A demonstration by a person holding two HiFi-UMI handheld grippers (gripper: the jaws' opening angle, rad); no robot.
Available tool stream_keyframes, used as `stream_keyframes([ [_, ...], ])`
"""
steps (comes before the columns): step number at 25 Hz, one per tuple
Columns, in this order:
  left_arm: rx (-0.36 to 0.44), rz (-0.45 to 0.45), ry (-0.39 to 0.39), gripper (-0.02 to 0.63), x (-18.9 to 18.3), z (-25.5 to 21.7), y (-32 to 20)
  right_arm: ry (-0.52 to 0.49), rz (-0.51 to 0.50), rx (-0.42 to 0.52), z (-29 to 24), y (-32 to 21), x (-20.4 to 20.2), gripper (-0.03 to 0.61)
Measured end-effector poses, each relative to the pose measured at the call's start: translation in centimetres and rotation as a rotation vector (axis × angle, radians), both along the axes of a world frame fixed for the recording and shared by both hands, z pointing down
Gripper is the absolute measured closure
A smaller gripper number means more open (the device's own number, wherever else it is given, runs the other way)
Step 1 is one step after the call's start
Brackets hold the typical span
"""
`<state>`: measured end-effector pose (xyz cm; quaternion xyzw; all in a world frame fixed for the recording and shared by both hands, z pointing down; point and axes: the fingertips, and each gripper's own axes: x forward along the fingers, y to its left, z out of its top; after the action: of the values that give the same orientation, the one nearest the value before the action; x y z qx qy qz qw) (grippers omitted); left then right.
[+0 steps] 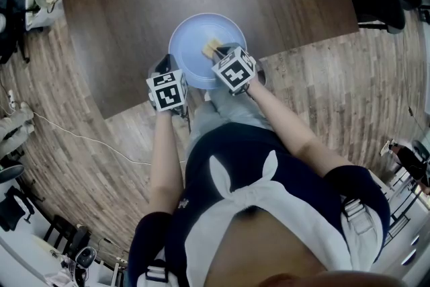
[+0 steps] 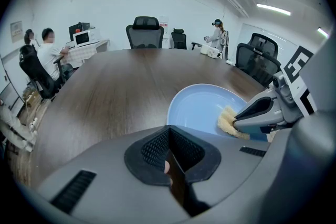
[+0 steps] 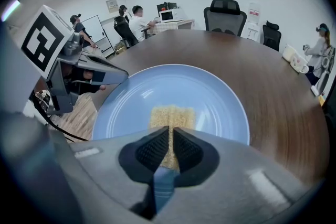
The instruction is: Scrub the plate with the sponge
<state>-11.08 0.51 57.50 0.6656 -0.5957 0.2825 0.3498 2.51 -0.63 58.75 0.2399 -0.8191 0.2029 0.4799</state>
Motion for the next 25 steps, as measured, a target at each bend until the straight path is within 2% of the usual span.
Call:
stream_keyframes([
  [25, -0.002, -0.015, -0.014, 0.614, 0.2, 0.1, -0.1, -0.040, -0.155, -0.058, 0.1, 4.5, -3.2, 0.555],
])
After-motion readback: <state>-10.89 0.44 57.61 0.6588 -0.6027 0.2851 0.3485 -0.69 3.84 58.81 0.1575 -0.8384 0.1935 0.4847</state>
